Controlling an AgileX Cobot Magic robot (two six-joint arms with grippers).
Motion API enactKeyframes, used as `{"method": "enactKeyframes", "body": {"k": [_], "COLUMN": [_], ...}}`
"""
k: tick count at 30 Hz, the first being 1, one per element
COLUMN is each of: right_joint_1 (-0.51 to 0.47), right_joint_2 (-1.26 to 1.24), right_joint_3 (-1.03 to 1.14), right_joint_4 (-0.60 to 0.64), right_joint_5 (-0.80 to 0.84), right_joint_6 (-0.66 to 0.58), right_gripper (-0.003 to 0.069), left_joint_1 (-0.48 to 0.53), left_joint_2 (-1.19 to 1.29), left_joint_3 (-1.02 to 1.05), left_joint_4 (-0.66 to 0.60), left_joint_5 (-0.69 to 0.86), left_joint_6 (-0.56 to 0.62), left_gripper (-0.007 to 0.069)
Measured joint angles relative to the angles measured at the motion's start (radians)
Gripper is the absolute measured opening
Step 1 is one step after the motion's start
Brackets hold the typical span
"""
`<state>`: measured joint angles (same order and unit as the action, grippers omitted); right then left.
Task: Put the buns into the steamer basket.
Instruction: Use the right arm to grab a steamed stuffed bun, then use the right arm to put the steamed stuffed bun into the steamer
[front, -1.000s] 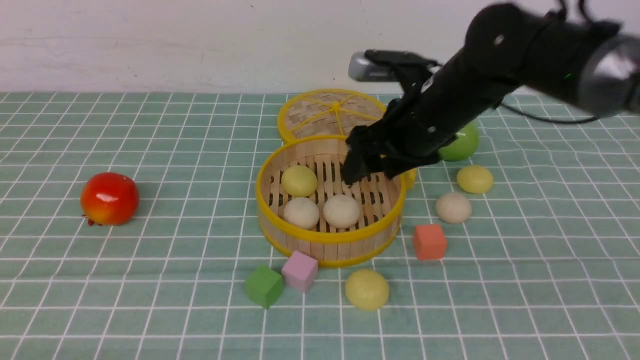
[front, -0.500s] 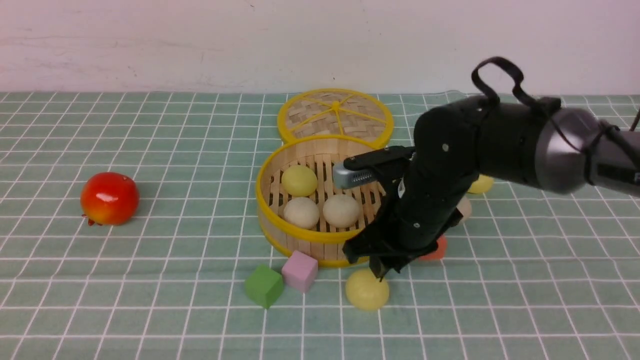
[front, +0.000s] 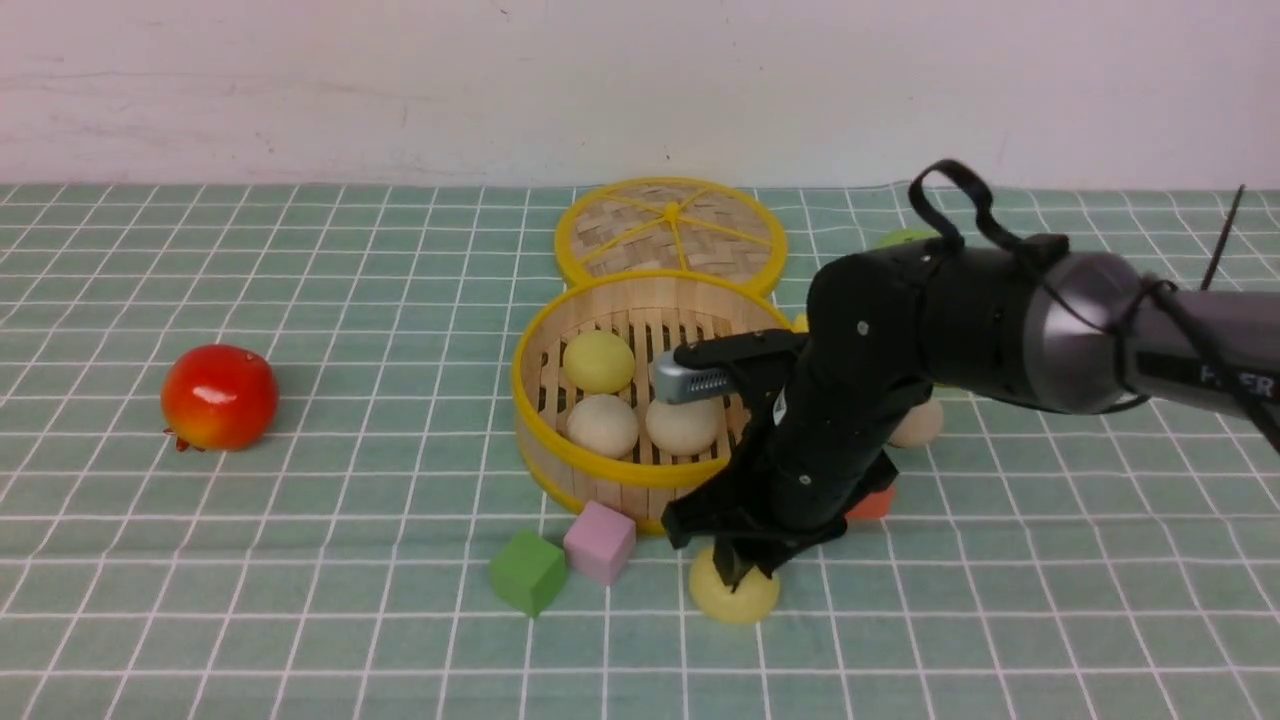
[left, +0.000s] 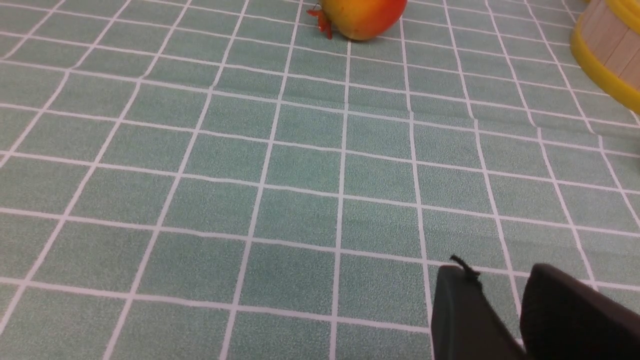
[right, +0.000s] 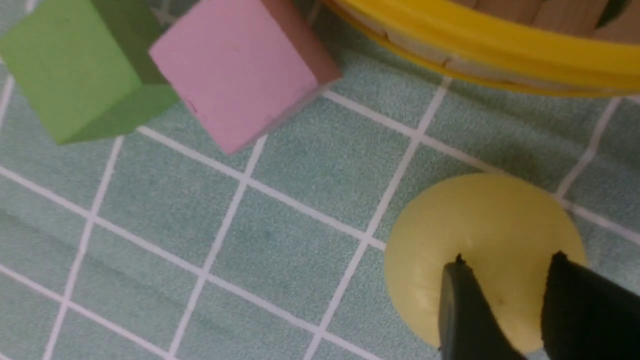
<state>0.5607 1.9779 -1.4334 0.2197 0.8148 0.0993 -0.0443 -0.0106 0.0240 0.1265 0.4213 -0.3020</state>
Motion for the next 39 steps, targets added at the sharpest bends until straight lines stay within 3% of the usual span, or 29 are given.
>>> {"method": "enactKeyframes", "body": {"k": [4,8,9,12,17,25,30,39], "right_joint_1": [0.0,0.0,0.0,0.0,-0.011,-0.105,-0.17,-0.169], "right_joint_2": [0.006,0.006,0.006,0.005,-0.044,-0.179,-0.142,-0.007], "right_joint_3": [0.0,0.0,0.0,0.0,0.0,-0.074,-0.193,-0.211], "right_joint_4": [0.0,0.0,0.0,-0.008,-0.023,-0.028,-0.025,0.033], "right_joint_5": [-0.009,-0.01,-0.005,0.019,0.071,0.088,0.03,-0.129], "right_joint_6": [-0.001,-0.002,-0.003,-0.003,-0.005,-0.013,-0.067,-0.13], "right_gripper": [0.0227,0.0125,0.005,-0.0001,-0.0004,-0.0008,-0.001,-0.001], "left_joint_1": [0.0,0.0,0.0,0.0,0.0,0.0,0.0,0.0], "left_joint_2": [0.0,0.0,0.0,0.0,0.0,0.0,0.0,0.0], "left_joint_3": [0.0,0.0,0.0,0.0,0.0,0.0,0.0,0.0], "left_joint_4": [0.0,0.0,0.0,0.0,0.0,0.0,0.0,0.0], "left_joint_5": [0.0,0.0,0.0,0.0,0.0,0.0,0.0,0.0], "left_joint_6": [0.0,0.0,0.0,0.0,0.0,0.0,0.0,0.0], "left_gripper": [0.0185,0.0185,0.0185,0.0188,0.0196,0.0198,0.0198,0.0198]}}
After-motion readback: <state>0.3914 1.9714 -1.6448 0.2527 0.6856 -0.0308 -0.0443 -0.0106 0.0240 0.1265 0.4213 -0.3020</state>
